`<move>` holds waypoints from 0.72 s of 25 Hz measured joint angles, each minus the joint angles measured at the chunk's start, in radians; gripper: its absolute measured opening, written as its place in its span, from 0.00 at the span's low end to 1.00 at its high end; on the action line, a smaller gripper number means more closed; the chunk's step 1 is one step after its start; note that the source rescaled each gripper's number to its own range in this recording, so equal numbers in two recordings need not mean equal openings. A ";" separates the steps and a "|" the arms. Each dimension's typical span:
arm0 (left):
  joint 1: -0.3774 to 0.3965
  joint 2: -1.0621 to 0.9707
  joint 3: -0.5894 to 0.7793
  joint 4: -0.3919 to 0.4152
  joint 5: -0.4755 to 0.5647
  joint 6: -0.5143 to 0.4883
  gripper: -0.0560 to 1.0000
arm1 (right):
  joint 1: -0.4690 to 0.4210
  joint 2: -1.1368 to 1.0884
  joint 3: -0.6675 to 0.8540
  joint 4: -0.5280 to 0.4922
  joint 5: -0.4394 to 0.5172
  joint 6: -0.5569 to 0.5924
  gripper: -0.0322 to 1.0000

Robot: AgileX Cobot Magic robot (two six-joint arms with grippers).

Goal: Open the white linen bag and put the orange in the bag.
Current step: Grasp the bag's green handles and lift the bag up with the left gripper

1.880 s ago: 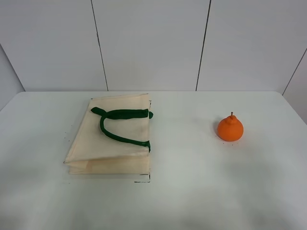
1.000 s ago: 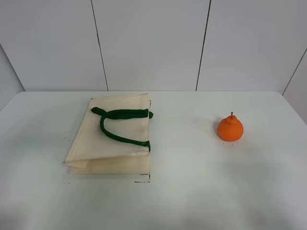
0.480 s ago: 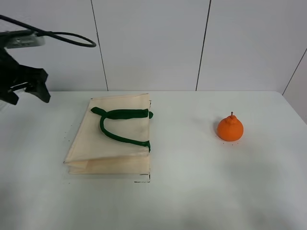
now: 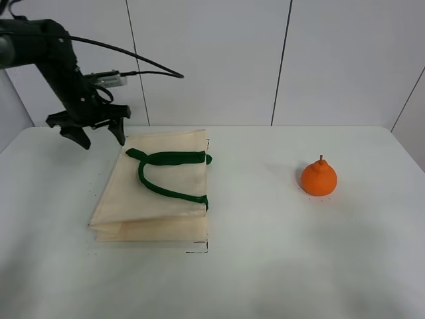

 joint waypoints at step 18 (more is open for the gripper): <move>-0.116 0.258 -0.031 -0.006 -0.150 -0.102 0.93 | 0.000 0.000 0.000 0.000 0.000 0.000 1.00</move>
